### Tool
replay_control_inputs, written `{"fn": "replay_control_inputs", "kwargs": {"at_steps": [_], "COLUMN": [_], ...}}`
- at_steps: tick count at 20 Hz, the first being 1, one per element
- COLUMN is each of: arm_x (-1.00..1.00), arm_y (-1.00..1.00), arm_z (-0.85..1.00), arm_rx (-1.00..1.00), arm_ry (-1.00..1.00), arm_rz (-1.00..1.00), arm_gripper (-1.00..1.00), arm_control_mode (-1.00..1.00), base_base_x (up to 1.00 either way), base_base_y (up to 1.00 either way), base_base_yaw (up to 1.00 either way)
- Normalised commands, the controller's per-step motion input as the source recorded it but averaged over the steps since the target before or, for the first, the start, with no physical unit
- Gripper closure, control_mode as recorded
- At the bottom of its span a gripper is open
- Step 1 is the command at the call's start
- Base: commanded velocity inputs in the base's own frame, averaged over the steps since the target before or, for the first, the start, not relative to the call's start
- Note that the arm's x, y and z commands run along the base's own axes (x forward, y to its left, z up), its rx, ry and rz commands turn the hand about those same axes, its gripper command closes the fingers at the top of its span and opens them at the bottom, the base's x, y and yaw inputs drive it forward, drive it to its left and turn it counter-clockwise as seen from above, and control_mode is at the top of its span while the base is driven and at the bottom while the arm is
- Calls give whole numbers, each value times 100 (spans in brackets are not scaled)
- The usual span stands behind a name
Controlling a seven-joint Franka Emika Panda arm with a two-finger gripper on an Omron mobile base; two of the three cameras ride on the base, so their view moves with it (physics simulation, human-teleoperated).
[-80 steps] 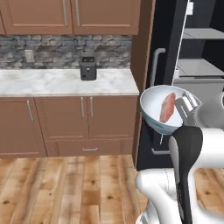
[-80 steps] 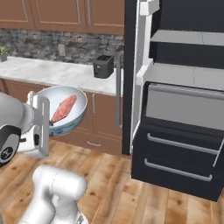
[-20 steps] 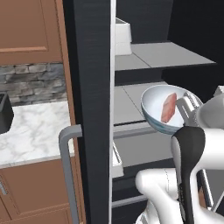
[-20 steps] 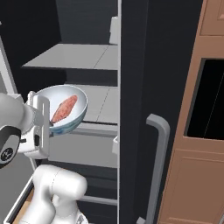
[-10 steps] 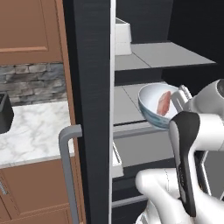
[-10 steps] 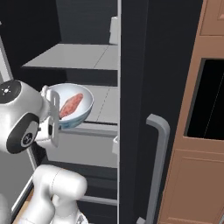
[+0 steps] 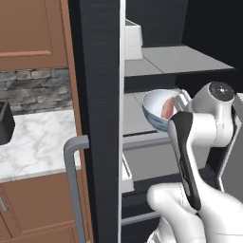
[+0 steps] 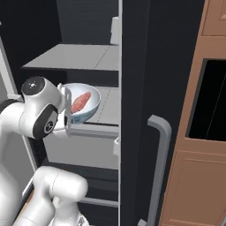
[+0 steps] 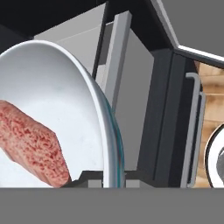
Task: Place one of the steaks on the plate and the other in the bowl. Then place the bowl in the fridge.
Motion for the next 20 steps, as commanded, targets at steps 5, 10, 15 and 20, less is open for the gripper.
{"fn": "replay_control_inputs", "kwargs": {"at_steps": [5, 10, 15, 20], "arm_x": [70, 66, 70, 61], "arm_y": [0, 0, -1, 0], "arm_z": [-40, -34, -20, -13], "arm_rx": [0, 0, 0, 0], "arm_ry": [1, 1, 0, 4], "arm_rz": [4, 3, 2, 0], "arm_gripper": [100, 100, 100, 100], "arm_control_mode": [-100, -100, -100, -100], "base_base_x": [0, 0, 0, 0], "base_base_y": [0, 0, 0, 0], "base_base_yaw": [0, 0, 0, 0]}}
